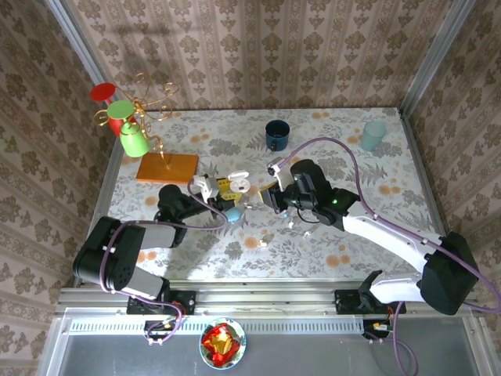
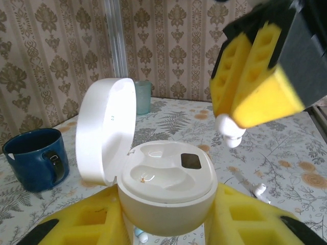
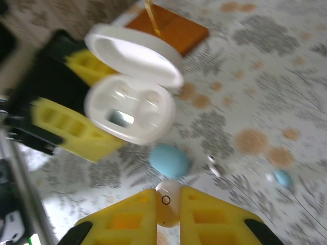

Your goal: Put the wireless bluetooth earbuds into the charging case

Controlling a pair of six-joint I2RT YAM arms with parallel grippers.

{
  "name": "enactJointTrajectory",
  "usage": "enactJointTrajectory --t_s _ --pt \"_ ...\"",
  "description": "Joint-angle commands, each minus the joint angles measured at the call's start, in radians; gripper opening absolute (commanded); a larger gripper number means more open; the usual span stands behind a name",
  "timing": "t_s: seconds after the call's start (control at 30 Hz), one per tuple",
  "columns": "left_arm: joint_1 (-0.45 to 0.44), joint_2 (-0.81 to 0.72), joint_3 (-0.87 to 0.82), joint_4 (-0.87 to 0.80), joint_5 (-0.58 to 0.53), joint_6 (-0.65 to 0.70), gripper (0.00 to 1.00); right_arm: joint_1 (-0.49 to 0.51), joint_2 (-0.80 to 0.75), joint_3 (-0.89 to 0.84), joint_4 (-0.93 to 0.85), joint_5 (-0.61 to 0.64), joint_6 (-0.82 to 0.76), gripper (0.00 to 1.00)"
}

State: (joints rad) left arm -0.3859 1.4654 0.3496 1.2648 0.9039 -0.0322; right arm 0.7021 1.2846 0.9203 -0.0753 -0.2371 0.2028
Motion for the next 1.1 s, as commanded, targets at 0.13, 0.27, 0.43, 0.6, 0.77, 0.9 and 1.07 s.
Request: enactJointTrajectory --t_s 0.13,0.27,0.43,0.6,0.77,0.9,1.07 --pt "-0.007 0.005 0.030 0.024 0.064 0.000 0.34 -0.004 0.015 0.065 0.076 -0.159 -0.061 0.16" --pt "-0.007 0.007 0.030 0.024 0.077 -0.001 0.34 -0.005 0.057 0.113 0.054 -0.150 -0.081 0.16" --pt "-0.011 0.005 0.034 0.024 0.088 -0.011 0.34 -0.012 0.094 0.142 0.043 -0.151 -0.091 0.16" --pt "-0.014 0.008 0.037 0.024 0.092 -0.009 0.34 -0.021 0.125 0.151 0.047 -0.161 -0.087 0.16" --pt "-0.017 0.007 0.038 0.025 0.097 -0.011 0.33 -0.024 0.141 0.145 0.054 -0.158 -0.083 0.16" --pt "-0.018 -0.003 0.034 0.025 0.091 -0.008 0.33 -0.024 0.145 0.137 0.055 -0.151 -0.082 0.16" --pt "-0.020 -0.019 0.026 0.025 0.083 -0.005 0.33 -0.025 0.142 0.133 0.049 -0.140 -0.083 0.17"
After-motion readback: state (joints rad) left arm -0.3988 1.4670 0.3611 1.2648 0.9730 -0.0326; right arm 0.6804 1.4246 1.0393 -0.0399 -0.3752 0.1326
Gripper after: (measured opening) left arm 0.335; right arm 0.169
